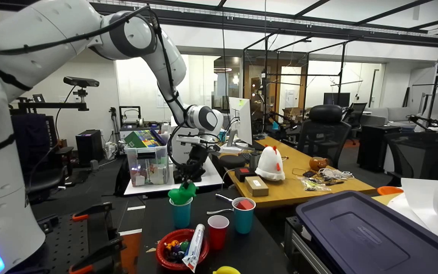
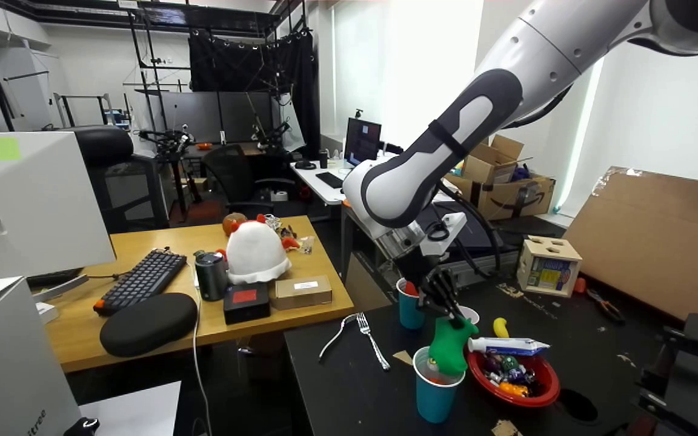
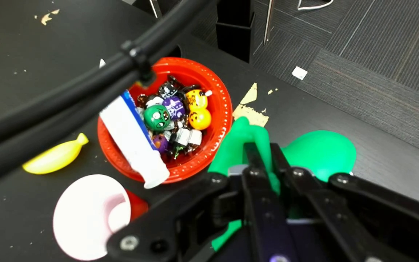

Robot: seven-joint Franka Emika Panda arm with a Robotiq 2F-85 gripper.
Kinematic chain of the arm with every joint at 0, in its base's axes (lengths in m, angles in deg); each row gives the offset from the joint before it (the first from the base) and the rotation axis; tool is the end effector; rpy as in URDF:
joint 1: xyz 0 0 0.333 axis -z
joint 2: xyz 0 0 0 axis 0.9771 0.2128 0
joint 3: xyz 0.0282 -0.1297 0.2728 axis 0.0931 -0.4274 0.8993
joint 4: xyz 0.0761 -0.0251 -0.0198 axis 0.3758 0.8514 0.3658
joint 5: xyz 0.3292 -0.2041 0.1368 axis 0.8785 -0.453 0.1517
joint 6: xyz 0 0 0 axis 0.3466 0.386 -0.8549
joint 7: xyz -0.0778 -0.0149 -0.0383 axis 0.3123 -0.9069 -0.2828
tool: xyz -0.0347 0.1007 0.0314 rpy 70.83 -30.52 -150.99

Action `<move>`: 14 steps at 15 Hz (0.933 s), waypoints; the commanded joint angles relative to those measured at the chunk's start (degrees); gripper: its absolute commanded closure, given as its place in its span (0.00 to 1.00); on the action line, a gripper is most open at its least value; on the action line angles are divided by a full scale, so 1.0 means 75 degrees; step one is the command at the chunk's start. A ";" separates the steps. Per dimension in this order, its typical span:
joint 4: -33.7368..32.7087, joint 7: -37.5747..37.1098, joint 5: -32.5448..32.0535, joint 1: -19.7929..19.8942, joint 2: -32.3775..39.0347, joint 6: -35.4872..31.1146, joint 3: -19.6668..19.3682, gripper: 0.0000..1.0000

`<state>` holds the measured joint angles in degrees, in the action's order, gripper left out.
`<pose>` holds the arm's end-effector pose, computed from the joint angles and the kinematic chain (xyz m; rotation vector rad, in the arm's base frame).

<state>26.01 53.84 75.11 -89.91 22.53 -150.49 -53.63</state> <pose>0.5820 0.1478 0.0752 2.7839 0.3291 -0.9783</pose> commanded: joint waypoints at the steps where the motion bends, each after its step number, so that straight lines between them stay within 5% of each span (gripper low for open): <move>1: -0.0549 -0.0174 -0.0186 -0.0120 0.0223 0.0540 -0.0076 0.98; 14: -0.1750 -0.0267 -0.0169 -0.0428 0.0776 0.1802 0.0008 0.98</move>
<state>16.21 53.68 74.00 -92.62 26.81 -141.33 -53.46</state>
